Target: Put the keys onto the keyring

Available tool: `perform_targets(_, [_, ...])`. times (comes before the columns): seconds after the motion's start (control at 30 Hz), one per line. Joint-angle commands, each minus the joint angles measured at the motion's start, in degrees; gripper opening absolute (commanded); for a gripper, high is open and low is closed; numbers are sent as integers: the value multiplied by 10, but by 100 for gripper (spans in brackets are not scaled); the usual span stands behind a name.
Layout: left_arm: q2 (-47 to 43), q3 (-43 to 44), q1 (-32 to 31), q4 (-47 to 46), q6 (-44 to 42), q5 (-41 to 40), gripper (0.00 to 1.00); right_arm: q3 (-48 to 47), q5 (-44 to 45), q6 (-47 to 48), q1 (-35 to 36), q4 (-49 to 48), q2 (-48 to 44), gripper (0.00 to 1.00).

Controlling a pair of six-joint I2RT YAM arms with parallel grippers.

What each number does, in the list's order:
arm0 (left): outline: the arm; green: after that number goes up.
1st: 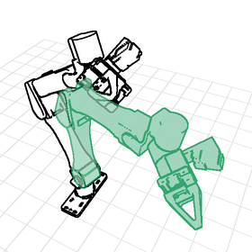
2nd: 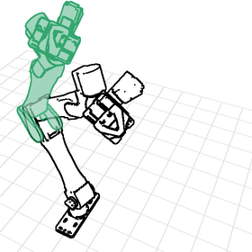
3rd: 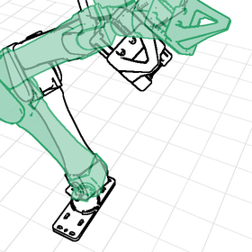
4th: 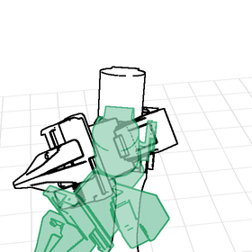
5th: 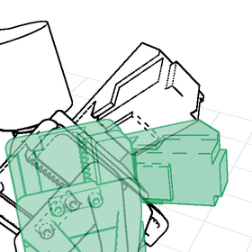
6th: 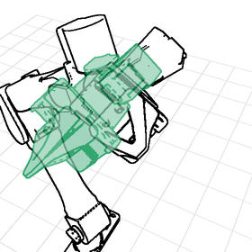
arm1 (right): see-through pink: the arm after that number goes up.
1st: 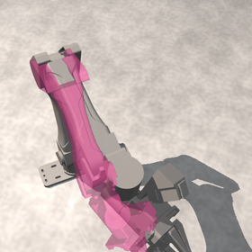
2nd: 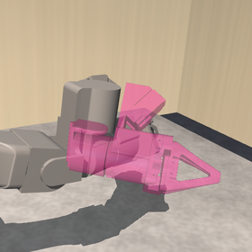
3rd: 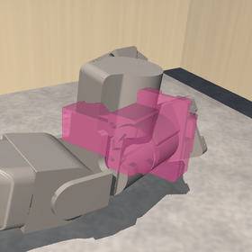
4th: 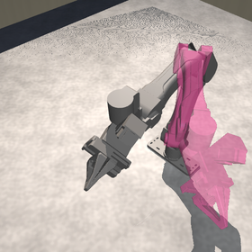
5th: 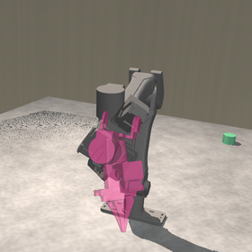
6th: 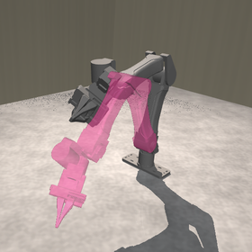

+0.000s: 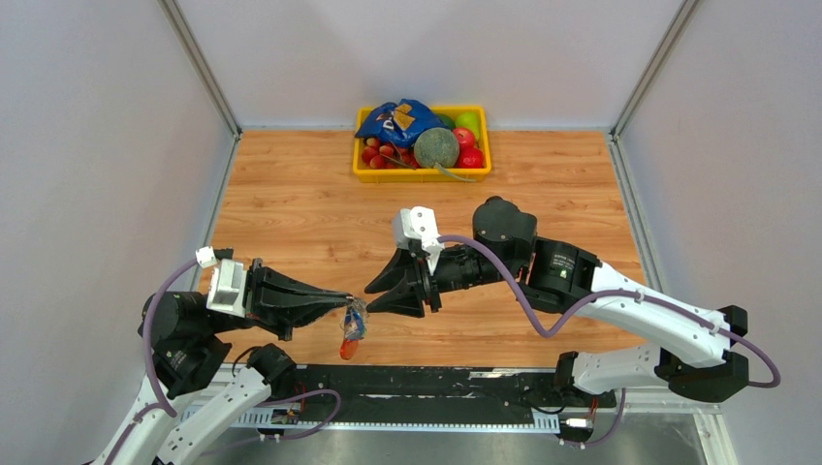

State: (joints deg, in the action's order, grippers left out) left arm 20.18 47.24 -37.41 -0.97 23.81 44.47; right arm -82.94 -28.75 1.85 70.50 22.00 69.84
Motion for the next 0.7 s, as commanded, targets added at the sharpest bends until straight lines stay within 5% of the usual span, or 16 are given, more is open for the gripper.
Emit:
perform_targets(0.0, [-1, -1, 0, -31, 3, -4, 0, -26, -11, 1, 8, -18, 9, 33])
perform_targets(0.67, [-12, -6, 0, -24, 0, -8, 0, -36, 2, -6, 22, -41, 16, 30])
